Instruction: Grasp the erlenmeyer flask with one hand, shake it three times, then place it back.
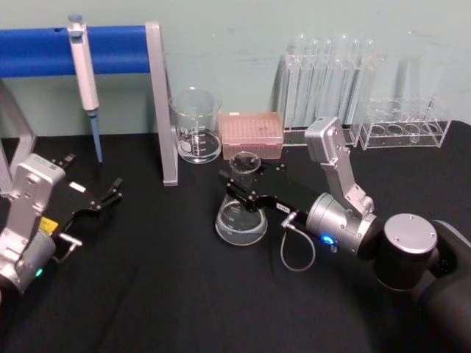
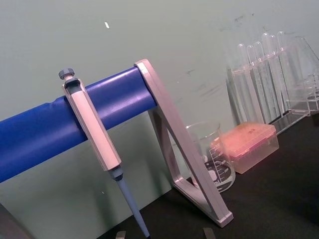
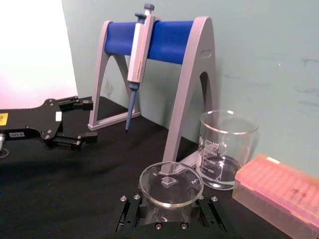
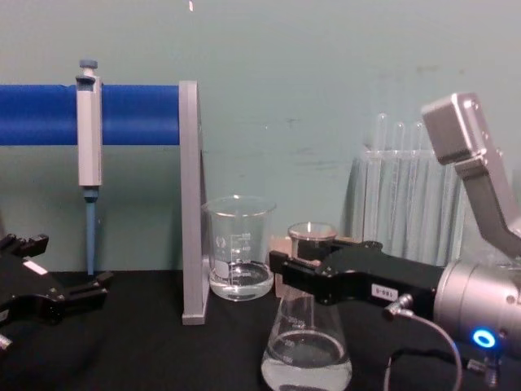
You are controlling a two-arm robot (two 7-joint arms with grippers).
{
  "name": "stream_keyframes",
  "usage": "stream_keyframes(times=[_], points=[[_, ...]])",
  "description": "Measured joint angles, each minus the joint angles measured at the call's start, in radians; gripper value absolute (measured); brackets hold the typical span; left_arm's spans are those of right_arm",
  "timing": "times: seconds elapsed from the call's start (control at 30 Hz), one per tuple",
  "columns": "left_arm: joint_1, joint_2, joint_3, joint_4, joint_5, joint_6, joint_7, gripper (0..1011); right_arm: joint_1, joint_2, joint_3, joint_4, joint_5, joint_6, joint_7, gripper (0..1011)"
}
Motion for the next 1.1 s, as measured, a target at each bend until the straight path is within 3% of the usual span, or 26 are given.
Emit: stream_keyframes(times=[0.23,0.53,0.8,1.1], points=[[0.000,0.000,0.000,0.000,0.000,0.000,0.000,1001,-0.023,0.021,0.014,-0.081,0.002,0.045,-0.024,447],[0.000,0.000,0.000,0.000,0.000,0.000,0.000,1001,-0.059,0.072,0.045,-0.250,0.023,0.133,-0.058,447],[0.000,0.000,0.000,0.000,0.000,0.000,0.000,1001,-0.077,0.109,0.065,-0.346,0.048,0.157,-0.063,447],[0.000,0.000,0.000,0.000,0.000,0.000,0.000,1001,-0.088,0.134,0.083,-0.398,0.077,0.166,-0.076,447]])
